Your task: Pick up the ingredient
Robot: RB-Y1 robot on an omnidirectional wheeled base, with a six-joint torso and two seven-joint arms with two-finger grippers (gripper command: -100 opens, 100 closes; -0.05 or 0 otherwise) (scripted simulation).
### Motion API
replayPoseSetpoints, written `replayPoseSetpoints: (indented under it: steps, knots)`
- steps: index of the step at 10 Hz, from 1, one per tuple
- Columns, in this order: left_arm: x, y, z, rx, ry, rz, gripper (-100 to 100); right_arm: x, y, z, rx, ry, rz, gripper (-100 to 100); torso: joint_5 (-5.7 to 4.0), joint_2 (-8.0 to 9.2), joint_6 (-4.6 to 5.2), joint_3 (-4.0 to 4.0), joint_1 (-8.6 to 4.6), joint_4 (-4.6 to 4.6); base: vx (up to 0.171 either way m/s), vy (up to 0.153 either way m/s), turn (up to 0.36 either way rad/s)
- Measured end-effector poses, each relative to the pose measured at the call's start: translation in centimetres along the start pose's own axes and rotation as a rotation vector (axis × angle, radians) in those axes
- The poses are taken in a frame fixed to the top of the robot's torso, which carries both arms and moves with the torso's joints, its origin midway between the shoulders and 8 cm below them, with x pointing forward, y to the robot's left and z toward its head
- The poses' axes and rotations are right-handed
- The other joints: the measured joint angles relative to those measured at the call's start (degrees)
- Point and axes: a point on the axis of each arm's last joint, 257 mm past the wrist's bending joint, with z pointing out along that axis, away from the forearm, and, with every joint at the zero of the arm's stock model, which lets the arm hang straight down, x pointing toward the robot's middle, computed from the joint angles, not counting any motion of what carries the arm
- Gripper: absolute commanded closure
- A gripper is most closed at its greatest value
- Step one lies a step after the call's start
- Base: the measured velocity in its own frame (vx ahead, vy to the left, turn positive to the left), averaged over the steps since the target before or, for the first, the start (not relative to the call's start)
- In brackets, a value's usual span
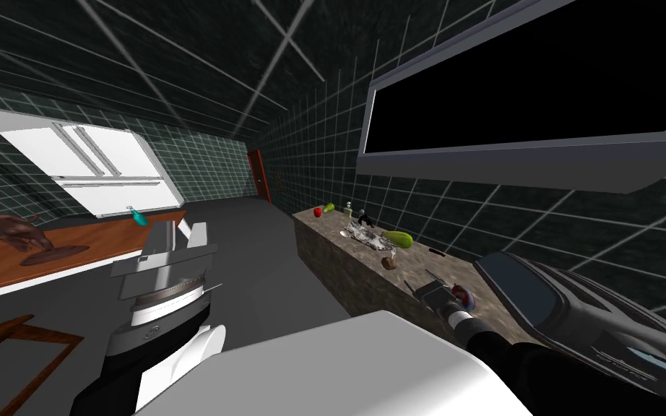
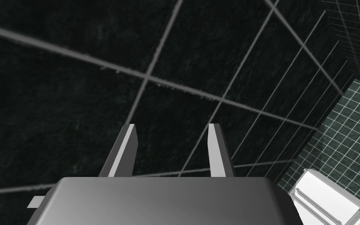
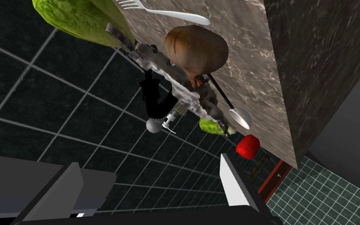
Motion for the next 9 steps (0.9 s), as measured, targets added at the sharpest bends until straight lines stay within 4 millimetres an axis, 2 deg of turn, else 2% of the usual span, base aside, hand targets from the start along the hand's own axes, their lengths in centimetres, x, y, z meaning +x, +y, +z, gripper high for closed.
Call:
replayPoseSetpoints:
  steps: [9]
  knots:
    - [0.0,0.0,0.0,0.000,0.000,0.000,0,4.2,-0.4,-2.3,-0.097,0.111,-0.437,-100,-0.04,-0.03,-0.01,-0.02,-0.18,-0.01,0.008,-0.055,0.178]
